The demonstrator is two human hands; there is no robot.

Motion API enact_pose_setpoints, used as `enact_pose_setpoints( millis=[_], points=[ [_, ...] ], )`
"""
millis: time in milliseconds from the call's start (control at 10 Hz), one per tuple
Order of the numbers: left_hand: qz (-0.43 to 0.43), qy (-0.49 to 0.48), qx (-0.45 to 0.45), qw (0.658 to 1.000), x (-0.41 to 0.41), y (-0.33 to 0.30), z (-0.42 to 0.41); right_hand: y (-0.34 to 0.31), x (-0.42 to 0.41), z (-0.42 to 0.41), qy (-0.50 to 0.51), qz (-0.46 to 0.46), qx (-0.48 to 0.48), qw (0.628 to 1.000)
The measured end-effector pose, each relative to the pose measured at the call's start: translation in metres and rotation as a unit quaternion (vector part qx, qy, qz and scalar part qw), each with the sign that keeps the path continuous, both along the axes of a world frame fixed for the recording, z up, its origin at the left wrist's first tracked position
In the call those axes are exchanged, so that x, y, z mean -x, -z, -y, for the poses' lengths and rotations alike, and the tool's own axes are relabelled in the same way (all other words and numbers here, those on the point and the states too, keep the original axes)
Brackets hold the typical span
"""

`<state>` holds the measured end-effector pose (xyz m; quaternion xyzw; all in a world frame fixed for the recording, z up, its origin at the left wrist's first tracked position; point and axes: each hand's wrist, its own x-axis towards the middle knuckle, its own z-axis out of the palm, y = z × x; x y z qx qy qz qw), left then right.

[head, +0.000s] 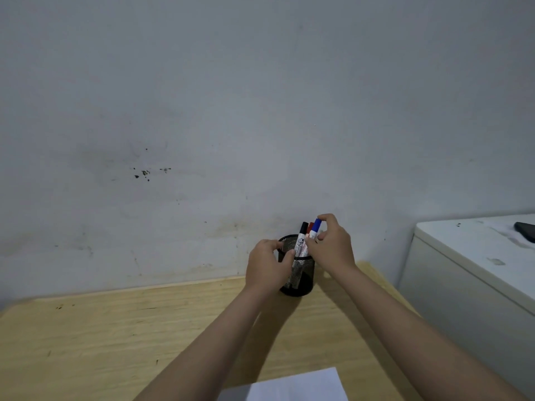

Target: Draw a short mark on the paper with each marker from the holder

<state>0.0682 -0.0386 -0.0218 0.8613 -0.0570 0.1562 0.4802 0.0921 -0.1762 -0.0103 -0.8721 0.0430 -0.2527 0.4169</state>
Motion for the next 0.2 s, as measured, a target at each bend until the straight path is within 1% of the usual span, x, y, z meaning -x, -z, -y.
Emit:
enact_pose_setpoints(
  millis=[100,200],
  points=[
    [-0.006,0.02,-0.007,1.0,0.011,-0.004,-0.002,-0.001,0.01,0.003,-0.012,-0.027,0.005,1.0],
    [0.005,0.028,0.0,1.0,0.029,-0.015,-0.005,-0.015,0.025,0.003,-0.012,-0.035,-0.016,0.999]
  ],
)
